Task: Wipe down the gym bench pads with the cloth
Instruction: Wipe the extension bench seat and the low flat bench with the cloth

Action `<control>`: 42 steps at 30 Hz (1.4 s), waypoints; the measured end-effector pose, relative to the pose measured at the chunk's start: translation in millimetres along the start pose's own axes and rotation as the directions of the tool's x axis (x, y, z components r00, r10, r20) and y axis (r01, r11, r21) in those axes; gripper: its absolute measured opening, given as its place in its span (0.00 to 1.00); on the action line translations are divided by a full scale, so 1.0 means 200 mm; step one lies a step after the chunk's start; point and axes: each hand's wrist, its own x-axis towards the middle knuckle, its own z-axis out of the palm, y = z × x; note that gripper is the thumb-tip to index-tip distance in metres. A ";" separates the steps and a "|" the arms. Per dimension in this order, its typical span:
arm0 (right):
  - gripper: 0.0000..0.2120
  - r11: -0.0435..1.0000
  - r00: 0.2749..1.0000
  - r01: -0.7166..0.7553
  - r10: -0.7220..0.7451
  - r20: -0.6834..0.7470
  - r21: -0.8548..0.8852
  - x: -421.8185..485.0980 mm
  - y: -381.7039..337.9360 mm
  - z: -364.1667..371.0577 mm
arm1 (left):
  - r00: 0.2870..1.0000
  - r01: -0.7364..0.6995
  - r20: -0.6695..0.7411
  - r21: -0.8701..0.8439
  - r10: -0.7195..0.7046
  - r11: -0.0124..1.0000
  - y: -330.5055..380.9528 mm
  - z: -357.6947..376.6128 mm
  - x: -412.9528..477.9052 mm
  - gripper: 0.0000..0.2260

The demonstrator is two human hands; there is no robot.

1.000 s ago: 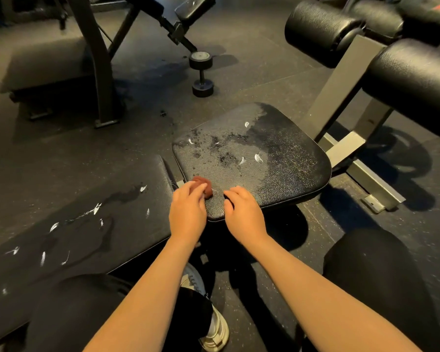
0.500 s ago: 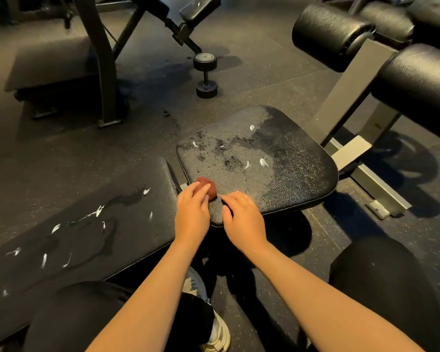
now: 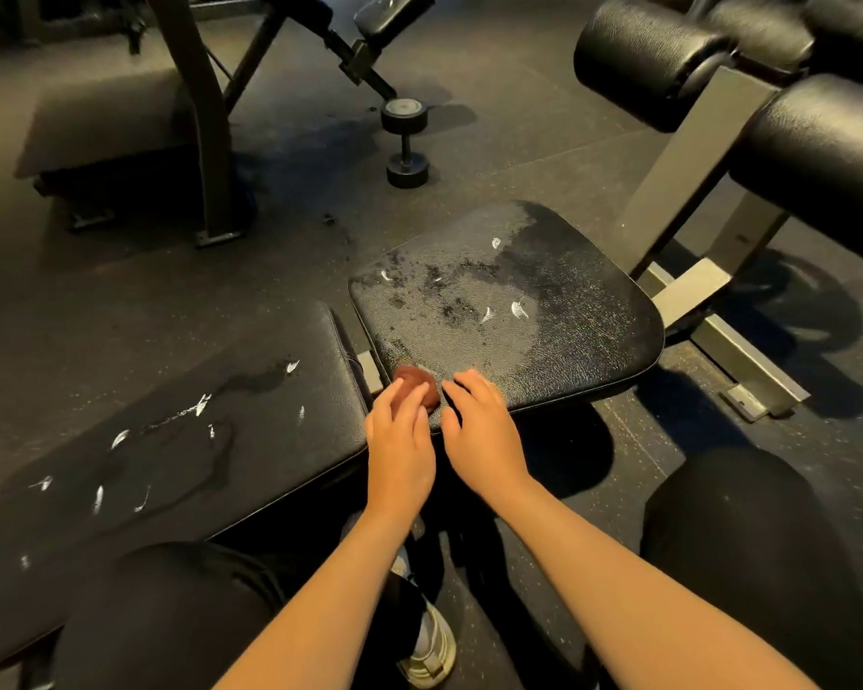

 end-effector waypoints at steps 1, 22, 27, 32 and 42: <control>0.17 1.000 1.000 0.011 -0.011 0.001 -0.006 -0.01 0.00 0.00 | 1.000 -0.005 0.012 -0.001 0.005 1.000 0.00 -0.01 -0.02 0.16; 0.19 1.000 1.000 -0.007 0.007 0.024 0.027 -0.10 0.01 -0.04 | 0.995 0.076 0.062 0.003 -0.076 0.997 0.11 -0.01 -0.11 0.16; 0.19 0.999 0.996 0.020 -0.023 0.085 0.039 -0.11 0.06 -0.09 | 0.999 0.013 0.045 0.042 -0.015 0.999 0.11 -0.07 -0.03 0.16; 0.19 0.996 0.992 0.018 -0.029 0.122 0.092 -0.10 0.09 -0.14 | 0.988 0.093 0.114 0.117 -0.106 0.989 0.12 -0.02 0.01 0.21; 0.23 0.945 0.988 0.078 -0.115 0.100 0.318 -0.11 0.06 -0.24 | 0.949 -0.146 0.282 0.000 0.140 0.989 0.11 -0.01 -0.16 0.30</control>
